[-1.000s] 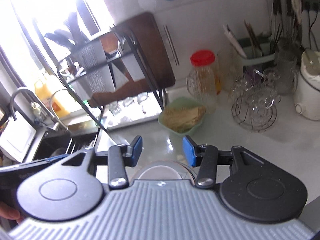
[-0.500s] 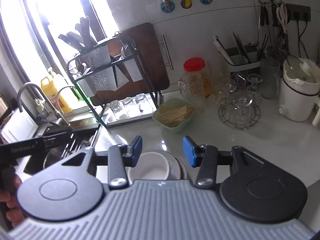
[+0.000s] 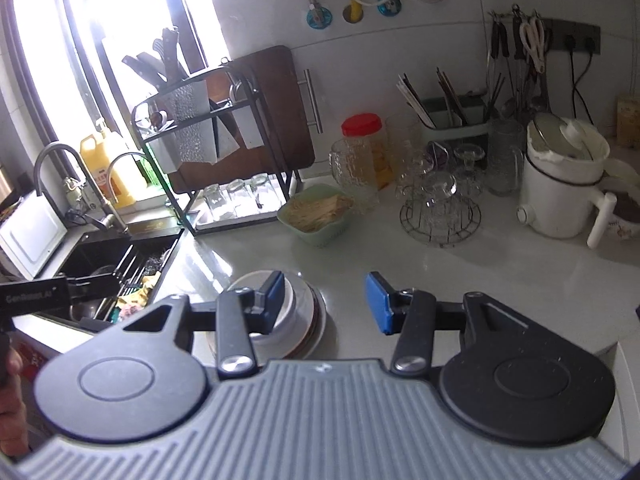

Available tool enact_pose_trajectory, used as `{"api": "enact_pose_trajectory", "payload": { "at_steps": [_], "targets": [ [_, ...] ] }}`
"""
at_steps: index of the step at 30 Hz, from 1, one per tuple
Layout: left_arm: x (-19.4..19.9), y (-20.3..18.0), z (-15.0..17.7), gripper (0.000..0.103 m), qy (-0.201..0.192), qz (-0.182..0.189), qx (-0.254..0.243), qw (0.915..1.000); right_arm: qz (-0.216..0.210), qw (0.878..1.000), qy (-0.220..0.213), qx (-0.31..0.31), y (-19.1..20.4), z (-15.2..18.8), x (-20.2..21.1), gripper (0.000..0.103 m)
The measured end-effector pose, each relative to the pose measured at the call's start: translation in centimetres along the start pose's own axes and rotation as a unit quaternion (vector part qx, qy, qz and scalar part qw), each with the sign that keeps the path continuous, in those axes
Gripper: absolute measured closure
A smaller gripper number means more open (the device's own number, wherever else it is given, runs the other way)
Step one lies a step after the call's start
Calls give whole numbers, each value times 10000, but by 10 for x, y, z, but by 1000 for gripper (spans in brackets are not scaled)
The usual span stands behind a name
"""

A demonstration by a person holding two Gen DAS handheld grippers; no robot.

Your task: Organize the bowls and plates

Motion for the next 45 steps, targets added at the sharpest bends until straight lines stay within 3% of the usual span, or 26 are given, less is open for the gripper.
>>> {"api": "enact_pose_trajectory", "payload": {
  "at_steps": [10,12,13,14,16,23,45],
  "targets": [
    [15,-11,46,43,71,-163,269,9995,-198,9988,389,198,-1,35,3,54],
    [16,-12,54,38,120,-219,321,9992,-242,9982,461,306,1,41,3,37],
    [15,-12,58,30,145,-249,338,9990,-252,9979,482,357,1,43,3,17],
    [15,-13,62,20,166,-279,341,9989,-230,9976,508,405,0,46,1,9],
    [16,-10,68,10,193,-395,399,9982,-144,9969,575,516,-3,51,-1,10],
    [24,-9,77,5,242,-577,248,9977,-134,9957,673,617,-7,61,-1,10],
    [52,-4,107,4,242,-959,466,9940,-323,9964,471,623,-3,67,21,10]
  ]
}}
Point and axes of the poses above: each gripper's, at about its wrist camera, not at the fingertips, and x roughly against the way its jaws point, y to its left, z to its underside, the point moved 9 cm from there along -x, roughly the way its jaws point, and after that the axes turned 10 degrees about y, right-handed, at the moved point
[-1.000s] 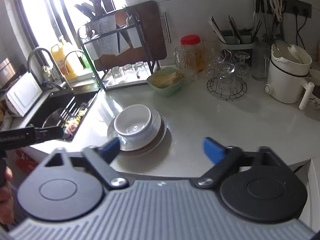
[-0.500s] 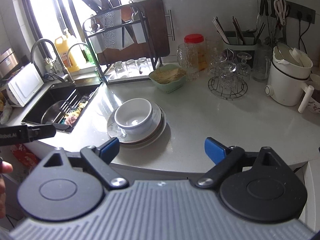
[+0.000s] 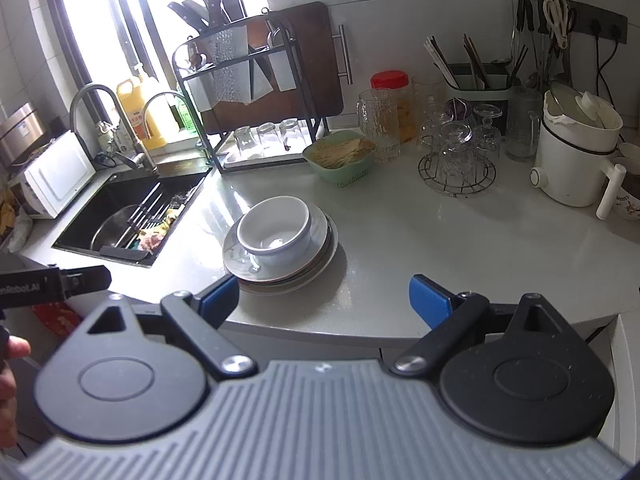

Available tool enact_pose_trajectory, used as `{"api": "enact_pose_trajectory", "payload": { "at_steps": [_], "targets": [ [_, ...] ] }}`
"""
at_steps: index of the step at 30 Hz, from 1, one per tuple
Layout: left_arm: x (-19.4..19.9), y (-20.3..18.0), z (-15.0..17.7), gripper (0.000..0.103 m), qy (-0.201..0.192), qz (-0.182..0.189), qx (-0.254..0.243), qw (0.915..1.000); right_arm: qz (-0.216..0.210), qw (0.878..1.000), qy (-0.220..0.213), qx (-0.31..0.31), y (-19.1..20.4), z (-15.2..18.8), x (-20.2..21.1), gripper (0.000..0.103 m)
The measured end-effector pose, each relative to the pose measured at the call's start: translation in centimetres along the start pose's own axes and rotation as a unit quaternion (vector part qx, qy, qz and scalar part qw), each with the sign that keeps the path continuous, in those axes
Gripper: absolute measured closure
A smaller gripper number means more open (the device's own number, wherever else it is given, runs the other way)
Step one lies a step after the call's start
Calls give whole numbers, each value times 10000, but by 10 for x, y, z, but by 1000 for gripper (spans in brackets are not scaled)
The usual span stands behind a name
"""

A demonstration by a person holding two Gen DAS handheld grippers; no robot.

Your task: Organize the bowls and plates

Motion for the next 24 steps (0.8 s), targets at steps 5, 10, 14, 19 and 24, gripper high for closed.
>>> {"api": "enact_pose_trajectory", "payload": {
  "at_steps": [5,10,14,19,24],
  "targets": [
    [-1,-3,11,4,83,-78,-17,9999,41,10000,67,-9,-7,9,-2,10],
    [-3,-7,18,4,116,-96,-40,9999,58,9999,121,36,-10,16,-1,10],
    [1,-14,20,4,33,-48,-147,9999,75,9999,61,110,-10,17,5,10],
    [8,-19,22,4,-6,-36,-185,9998,46,9999,-55,70,-10,16,12,10],
    [17,-22,26,4,-36,-34,-208,9998,-17,9998,-154,124,-7,15,17,10]
  ]
}}
Point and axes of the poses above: each gripper's, at about its wrist camera, not at the fingertips, and x roughly against the way its jaws point, y to its left, z to its underside, the point moved 9 cm from there along -x, roughly the way its jaws point, and after that the axes turned 10 degrees about y, right-handed, at the moved point
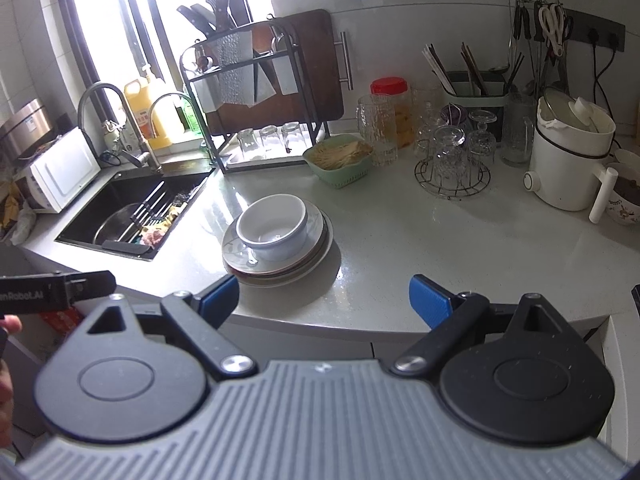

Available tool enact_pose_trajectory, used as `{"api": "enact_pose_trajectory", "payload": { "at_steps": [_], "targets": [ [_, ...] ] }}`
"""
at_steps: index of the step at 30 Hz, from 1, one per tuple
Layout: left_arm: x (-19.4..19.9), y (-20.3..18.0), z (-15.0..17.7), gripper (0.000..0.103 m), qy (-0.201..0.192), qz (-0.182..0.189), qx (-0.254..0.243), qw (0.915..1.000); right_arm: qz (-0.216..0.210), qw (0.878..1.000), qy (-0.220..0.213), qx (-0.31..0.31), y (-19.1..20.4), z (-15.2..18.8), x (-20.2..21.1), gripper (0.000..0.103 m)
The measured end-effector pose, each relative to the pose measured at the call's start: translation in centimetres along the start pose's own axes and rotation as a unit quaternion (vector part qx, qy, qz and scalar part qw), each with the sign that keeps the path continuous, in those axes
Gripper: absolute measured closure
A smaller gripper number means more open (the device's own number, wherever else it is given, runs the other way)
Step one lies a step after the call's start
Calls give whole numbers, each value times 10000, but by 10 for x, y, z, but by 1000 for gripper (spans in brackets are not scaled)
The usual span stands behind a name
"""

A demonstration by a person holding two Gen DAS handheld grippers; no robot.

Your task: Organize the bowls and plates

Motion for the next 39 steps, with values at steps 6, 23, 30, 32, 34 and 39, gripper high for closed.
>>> {"api": "enact_pose_trajectory", "payload": {
  "at_steps": [6,23,30,32,34,39],
  "targets": [
    [7,2,6,4,-29,24,10,10000,-2,10000,-61,29,3,1,4,10],
    [10,-3,25,4,15,150,-204,9997,186,9996,-160,-123,5,13,16,10],
    [12,-2,25,4,-10,168,-205,9996,192,9996,-185,-76,10,14,19,10],
    [13,0,26,4,1,160,-176,9997,177,9997,-164,-75,10,16,18,10],
    [14,1,27,4,12,149,-145,9998,176,9997,-139,-80,10,17,16,10],
    [15,4,27,4,49,101,-100,9999,150,9997,-134,-101,9,16,14,10]
  ]
}}
Point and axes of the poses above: each gripper's, at about its wrist camera, not at the fingertips, and x roughly against the way its jaws point, y to its left, z to its underside, the point moved 9 cm from there along -x, roughly the way its jaws point, and after that the axes turned 10 degrees about y, right-handed, at the moved point
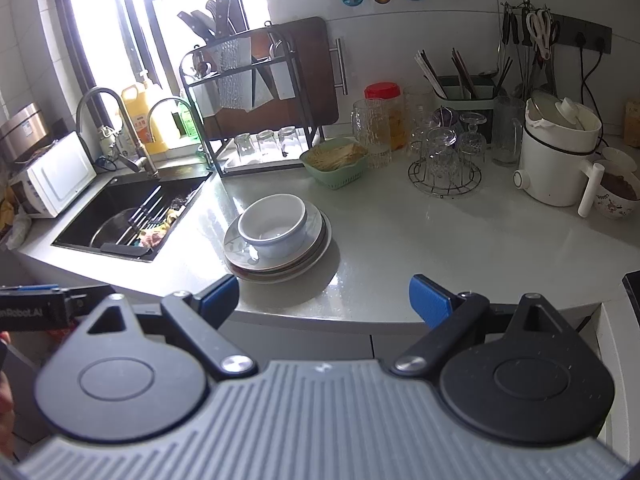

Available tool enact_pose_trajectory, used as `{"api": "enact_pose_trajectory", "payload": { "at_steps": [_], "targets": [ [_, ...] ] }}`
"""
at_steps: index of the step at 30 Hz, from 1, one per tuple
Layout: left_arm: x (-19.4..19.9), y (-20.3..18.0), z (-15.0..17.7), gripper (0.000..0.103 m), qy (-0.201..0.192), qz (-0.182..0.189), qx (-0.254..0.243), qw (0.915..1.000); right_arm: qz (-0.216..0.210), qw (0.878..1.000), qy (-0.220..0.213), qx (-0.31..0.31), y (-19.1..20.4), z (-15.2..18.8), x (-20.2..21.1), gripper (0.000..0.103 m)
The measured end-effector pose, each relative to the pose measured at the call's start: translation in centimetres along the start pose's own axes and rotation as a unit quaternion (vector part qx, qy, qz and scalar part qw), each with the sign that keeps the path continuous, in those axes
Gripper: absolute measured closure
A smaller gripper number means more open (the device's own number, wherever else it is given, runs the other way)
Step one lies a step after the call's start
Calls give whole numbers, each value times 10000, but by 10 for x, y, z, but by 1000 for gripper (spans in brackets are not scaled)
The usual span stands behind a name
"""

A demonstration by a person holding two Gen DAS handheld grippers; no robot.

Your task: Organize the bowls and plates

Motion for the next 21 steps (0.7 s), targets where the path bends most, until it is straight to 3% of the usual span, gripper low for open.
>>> {"api": "enact_pose_trajectory", "payload": {
  "at_steps": [21],
  "targets": [
    [-11,3,-8,4,171,98,-154,9997,172,9997,92,-144,-2,5,-8,10]
  ]
}}
Point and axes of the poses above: each gripper's, at about its wrist camera, not at the fingertips, and x roughly against the way its jaws point, y to its left, z to its underside, the point moved 9 cm from there along -x, roughly the way its jaws point, and after that the axes turned 10 degrees about y, right-handed, at the moved point
